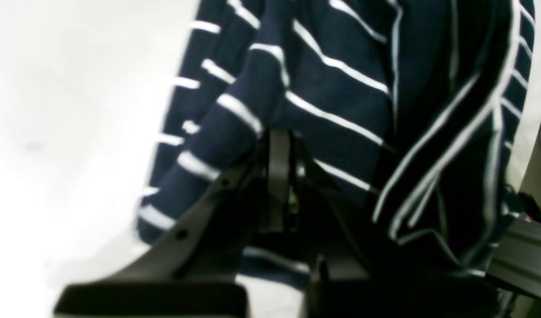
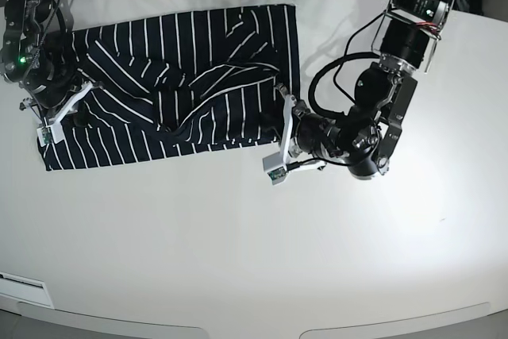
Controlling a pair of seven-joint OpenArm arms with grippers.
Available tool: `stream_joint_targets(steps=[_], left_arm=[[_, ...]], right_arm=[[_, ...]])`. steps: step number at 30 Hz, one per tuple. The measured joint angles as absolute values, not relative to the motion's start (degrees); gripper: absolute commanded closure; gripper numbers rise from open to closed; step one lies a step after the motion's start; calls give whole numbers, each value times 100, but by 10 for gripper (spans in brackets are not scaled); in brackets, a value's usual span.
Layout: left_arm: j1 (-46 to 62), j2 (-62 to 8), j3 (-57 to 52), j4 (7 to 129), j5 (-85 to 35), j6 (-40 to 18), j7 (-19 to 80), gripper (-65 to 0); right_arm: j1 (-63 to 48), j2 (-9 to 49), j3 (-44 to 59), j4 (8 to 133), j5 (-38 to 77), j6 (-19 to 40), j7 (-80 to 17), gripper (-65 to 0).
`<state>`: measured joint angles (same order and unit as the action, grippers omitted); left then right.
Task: Fold the T-shirt properly
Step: 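Lower the folded end onto the shirt and smooth it with the left gripper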
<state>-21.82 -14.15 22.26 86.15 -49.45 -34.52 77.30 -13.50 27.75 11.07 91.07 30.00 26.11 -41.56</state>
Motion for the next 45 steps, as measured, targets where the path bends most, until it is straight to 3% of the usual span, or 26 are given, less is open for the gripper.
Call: stream_joint_targets(steps=[6,8,22,29,45], left_arm=[[-2462,-1437,1975,8617,-7972,-3621,8038,0],[-2460,-1435,1938,8617,-8302,-3632,8040,0],[-2165,-1594,2058,8615,-6635,-3516,8064,0],[-2174,-2010,2532,8615,-6938,-3500,8062,0],[-2171,-2099,2849,8615,-6764,-3531,8042,0]], right_arm=[[-1350,2773,1107,9107,2998,2611,-4156,-77],[-1350,2775,1107,9107,3002,2613,-4156,-77],[-1350,2755,1107,9107,2998,2591,-4154,-77],[-1350,2755,1107,9107,2998,2591,-4152,-77],[-1352,2755,1107,9107,3004,2526,-4154,-77]])
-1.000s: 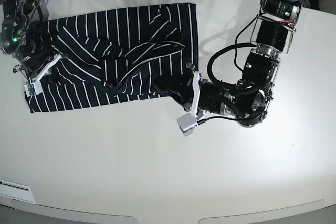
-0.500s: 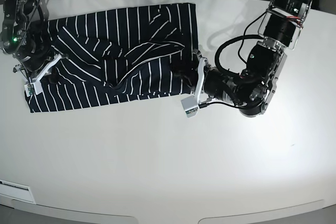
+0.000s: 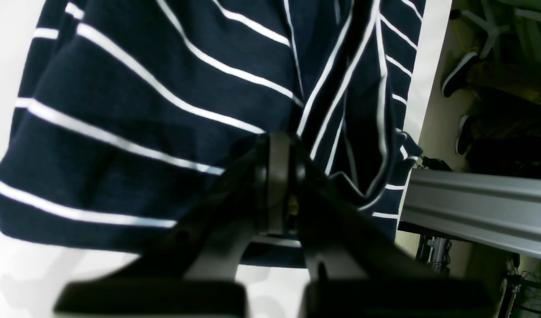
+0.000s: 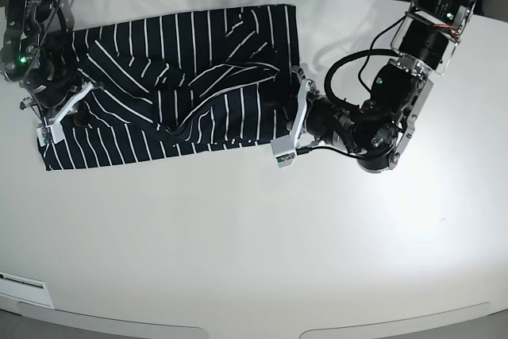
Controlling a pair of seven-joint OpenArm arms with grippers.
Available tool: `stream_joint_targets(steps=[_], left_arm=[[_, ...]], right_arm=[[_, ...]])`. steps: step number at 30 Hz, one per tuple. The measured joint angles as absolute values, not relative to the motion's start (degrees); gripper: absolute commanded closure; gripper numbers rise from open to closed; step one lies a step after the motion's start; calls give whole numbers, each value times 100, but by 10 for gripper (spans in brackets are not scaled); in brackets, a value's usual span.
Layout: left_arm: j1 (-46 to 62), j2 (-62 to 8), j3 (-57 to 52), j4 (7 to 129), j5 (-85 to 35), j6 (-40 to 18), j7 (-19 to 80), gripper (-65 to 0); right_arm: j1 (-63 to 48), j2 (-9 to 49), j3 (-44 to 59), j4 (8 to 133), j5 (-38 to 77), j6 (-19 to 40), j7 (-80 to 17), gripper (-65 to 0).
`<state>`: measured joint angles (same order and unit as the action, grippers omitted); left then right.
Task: Fold the T-shirt properly
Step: 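Lower the folded end onto the shirt and smooth it with the left gripper, then press and adjust the folded layer with the left gripper near the fold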
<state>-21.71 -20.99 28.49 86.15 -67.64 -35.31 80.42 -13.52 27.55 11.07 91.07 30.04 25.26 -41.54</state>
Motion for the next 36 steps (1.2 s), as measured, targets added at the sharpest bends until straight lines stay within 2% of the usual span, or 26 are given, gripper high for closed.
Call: stream_joint_targets(steps=[18,22,27,36], left_arm=[[-1968,-2073,2849,8617,-6643,-3607,8040,0],[-1710,-1997,2849,8615,-7142,-3612,8058,0],[-1719,-1728,2849,8617,-8420,-3848,8036,0],[-2117,-996,2856,8624,-8361,-3938,8062,0]], right_arm=[[-1354,2744,1107,9107,3004,2521,-4152,-77],[-1350,2744,1107,9107,3002,2510,-4152,-77],[-1350,2744,1107,9107,3004,2506,-4152,-77],[-1347,2744,1107,9109,3033,2508,-4156,-77]])
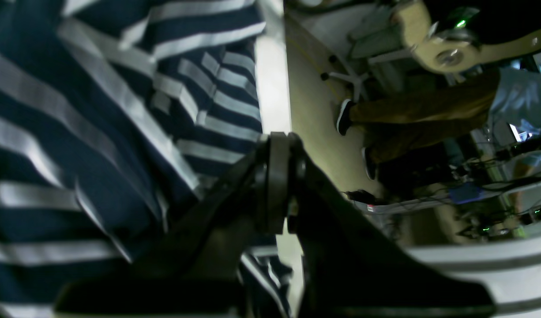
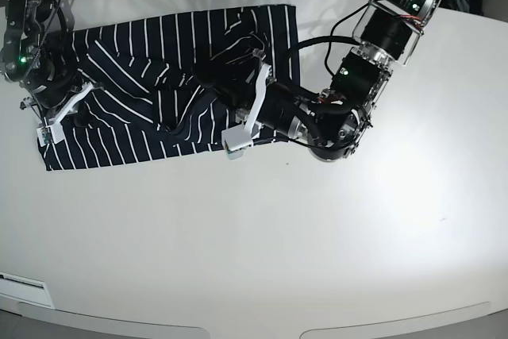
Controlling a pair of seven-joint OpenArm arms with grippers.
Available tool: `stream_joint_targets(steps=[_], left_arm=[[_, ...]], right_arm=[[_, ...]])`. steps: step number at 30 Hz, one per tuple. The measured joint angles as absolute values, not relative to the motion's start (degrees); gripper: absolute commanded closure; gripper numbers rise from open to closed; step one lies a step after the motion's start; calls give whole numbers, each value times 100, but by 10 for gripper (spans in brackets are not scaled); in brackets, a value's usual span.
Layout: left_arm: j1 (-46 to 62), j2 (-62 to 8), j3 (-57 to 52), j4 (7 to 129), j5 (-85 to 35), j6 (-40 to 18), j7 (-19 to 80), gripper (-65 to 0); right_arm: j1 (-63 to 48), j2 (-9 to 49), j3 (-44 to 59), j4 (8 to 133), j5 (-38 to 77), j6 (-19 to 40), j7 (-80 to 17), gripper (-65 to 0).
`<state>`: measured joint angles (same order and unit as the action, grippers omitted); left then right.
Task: Fold the T-shirt properly
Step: 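Press and adjust the folded layer with the left gripper near the fold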
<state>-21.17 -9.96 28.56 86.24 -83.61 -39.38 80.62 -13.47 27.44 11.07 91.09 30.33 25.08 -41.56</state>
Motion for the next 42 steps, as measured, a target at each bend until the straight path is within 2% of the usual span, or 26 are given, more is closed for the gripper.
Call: stream_joint_targets(steps=[3,8,16,24,29,32,35,42], left_arm=[[-2650,-1133,2794,8630,-8318,-3940,8044,0],[-2788,-1581,2764,8646,-6501,-3806,8086,0],[-2567,-1831,3334,8643,-7008,-3798,8023,0],[-2512,-1916,4329,8678,-6147,-3726,7929,0],[-2521,-1905,4359,8696,-6058,-3557,7876,0],[-2469,-1894,4362,8665,-6600,-3516,7994,0],[-2390,-1811,4399,8654,-7129,-3544,7964,0],[-2425,-1352,4392,8654,-7157,-3736,7948,0]], right_arm=[[-1350,2742,1107,9111,3039,2504,-4156,-77],[-1363,2744,1107,9111,3028,2502,-4154,-77],[-1350,2742,1107,9111,3024,2502,-4156,-77],[-1347,2742,1107,9111,3022,2486,-4158,-77],[-1347,2742,1107,9111,3022,2484,-4156,-77],[-1350,2742,1107,9111,3026,2491,-4156,-77],[-1347,2744,1107,9111,3022,2495,-4156,-77],[-1350,2742,1107,9111,3024,2499,-4154,-77]])
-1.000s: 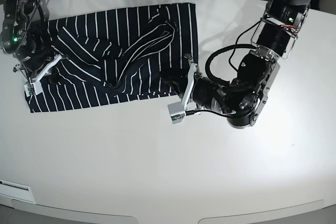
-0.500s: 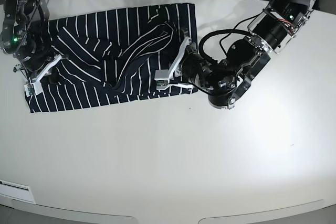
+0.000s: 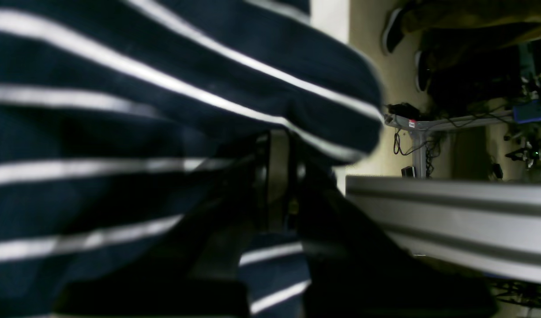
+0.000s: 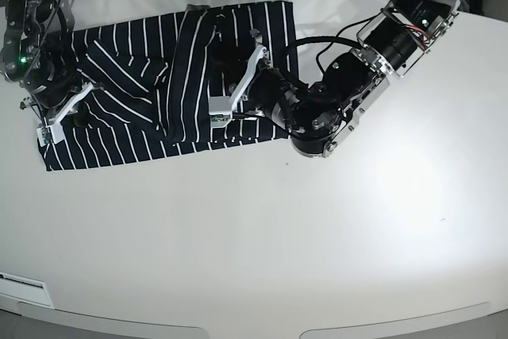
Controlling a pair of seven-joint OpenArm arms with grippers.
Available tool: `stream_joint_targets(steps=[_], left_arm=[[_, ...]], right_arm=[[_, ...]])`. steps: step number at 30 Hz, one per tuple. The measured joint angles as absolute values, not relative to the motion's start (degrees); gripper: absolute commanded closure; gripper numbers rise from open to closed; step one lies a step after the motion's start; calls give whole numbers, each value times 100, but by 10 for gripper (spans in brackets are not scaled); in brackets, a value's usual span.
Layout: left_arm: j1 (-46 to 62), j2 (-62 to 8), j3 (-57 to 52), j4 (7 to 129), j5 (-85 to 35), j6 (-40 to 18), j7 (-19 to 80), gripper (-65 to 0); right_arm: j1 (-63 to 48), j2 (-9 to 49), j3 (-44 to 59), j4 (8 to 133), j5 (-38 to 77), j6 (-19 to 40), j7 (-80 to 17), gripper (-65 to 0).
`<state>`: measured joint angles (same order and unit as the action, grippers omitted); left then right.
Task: Fold the T-shirt properly
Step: 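Press and adjust the folded layer with the left gripper near the fold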
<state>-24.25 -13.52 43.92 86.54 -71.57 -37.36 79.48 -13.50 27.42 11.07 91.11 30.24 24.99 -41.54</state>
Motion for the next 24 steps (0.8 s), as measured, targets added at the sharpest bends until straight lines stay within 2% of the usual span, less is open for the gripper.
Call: stream_joint_targets(steps=[3,5,10,16,20,24], left_arm=[[-2429,-1184,4386,8654,-7043,-3927,7684,0],[-2432,-1048,4355,8654,-6549,-3933,7651,0],[-2665,-1033,3922,8646,-5780,-3365,7686,0],[-2790,-1079,2661,8650,-6392,-3343,7695,0],[-2436,-1256,2626,8648,-7113,-3474,8090,0],[-2274,-1271,2661,8648,-6993,-3476,8029,0]], right_arm=[[-1347,2744,1107,9111,3024,2502,-4156,-77],[-1350,2742,1107,9111,3024,2499,-4154,-77],[-1347,2742,1107,9111,3022,2499,-4156,-77],[-1352,2744,1107,9111,3024,2502,-4154,-77],[-1350,2744,1107,9111,3022,2499,-4154,-77],[-1354,2744,1107,9111,3026,2504,-4150,-77]])
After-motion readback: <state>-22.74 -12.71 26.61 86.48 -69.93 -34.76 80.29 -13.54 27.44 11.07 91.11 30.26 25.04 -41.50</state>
